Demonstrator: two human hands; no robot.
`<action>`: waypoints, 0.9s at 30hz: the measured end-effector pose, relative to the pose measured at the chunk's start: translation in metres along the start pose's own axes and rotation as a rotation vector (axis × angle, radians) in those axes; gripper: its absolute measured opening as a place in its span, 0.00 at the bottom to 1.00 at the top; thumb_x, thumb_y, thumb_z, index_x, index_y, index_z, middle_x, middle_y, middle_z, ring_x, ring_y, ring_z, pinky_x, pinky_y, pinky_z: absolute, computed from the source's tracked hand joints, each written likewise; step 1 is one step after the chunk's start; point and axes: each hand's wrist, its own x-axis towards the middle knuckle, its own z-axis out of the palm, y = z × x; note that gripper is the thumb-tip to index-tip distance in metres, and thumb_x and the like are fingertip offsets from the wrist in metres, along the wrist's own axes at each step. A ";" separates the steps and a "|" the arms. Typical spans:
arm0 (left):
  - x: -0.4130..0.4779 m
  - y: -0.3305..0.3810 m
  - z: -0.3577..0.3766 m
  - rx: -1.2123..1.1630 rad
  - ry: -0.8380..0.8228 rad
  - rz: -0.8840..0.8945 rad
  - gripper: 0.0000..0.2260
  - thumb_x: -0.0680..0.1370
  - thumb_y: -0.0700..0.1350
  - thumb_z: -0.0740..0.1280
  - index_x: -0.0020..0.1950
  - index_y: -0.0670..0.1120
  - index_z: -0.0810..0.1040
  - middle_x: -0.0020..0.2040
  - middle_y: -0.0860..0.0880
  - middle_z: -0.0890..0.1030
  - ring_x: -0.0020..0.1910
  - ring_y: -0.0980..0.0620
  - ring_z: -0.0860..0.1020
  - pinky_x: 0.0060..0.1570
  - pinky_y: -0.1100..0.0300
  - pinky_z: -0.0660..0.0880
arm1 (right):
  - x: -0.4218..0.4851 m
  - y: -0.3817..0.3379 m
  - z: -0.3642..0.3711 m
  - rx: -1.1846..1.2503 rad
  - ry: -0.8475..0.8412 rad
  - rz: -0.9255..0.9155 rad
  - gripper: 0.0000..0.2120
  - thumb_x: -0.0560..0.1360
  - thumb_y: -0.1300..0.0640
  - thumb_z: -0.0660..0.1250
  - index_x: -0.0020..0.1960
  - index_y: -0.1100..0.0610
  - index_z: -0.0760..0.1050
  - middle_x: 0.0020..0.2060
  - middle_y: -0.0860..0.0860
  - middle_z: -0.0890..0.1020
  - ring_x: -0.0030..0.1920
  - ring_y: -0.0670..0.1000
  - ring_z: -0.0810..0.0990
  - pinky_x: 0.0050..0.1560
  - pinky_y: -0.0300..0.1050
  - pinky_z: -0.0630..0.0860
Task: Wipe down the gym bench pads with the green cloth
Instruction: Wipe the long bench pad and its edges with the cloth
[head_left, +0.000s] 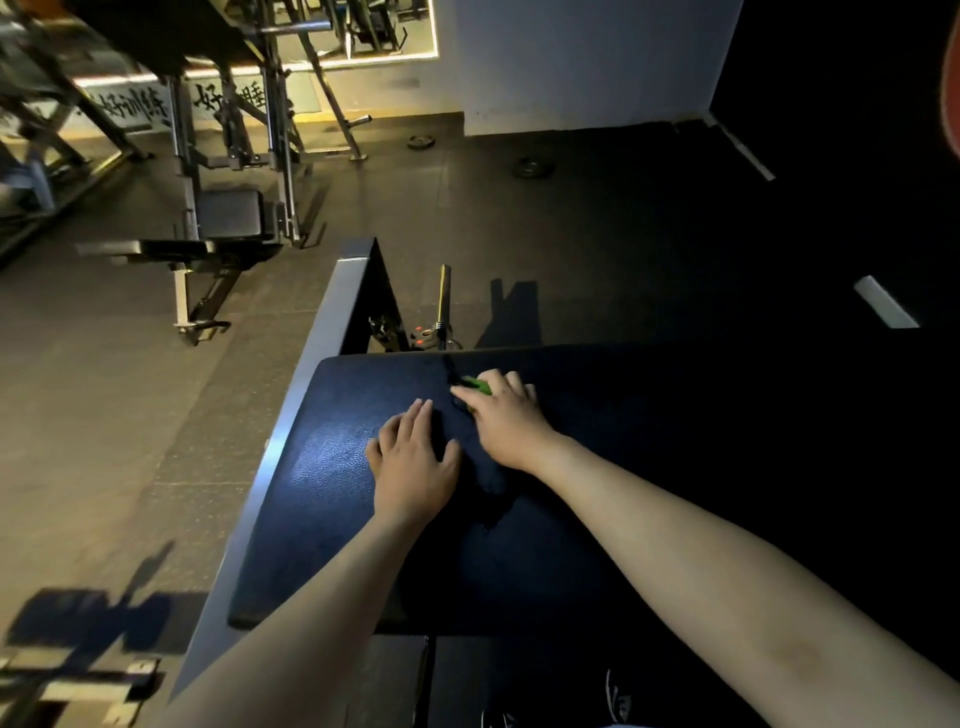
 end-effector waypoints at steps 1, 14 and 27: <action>0.000 0.001 0.000 0.010 0.002 -0.013 0.29 0.80 0.56 0.61 0.80 0.51 0.61 0.81 0.52 0.58 0.78 0.49 0.54 0.74 0.48 0.47 | 0.004 0.008 -0.002 -0.019 0.022 -0.036 0.27 0.79 0.61 0.58 0.76 0.46 0.64 0.68 0.53 0.68 0.63 0.59 0.65 0.61 0.51 0.62; 0.006 0.005 0.005 0.047 -0.012 -0.116 0.35 0.75 0.62 0.55 0.81 0.52 0.55 0.81 0.50 0.53 0.79 0.48 0.48 0.75 0.49 0.44 | 0.052 0.010 0.005 0.244 0.023 -0.154 0.18 0.80 0.62 0.58 0.65 0.51 0.79 0.62 0.53 0.78 0.58 0.59 0.70 0.63 0.53 0.70; -0.023 0.025 -0.001 -0.052 0.123 -0.352 0.33 0.73 0.63 0.54 0.77 0.55 0.67 0.79 0.51 0.62 0.77 0.47 0.55 0.75 0.48 0.48 | 0.032 0.059 -0.042 0.295 0.059 -0.082 0.21 0.77 0.64 0.59 0.66 0.52 0.77 0.63 0.55 0.76 0.63 0.61 0.68 0.66 0.50 0.66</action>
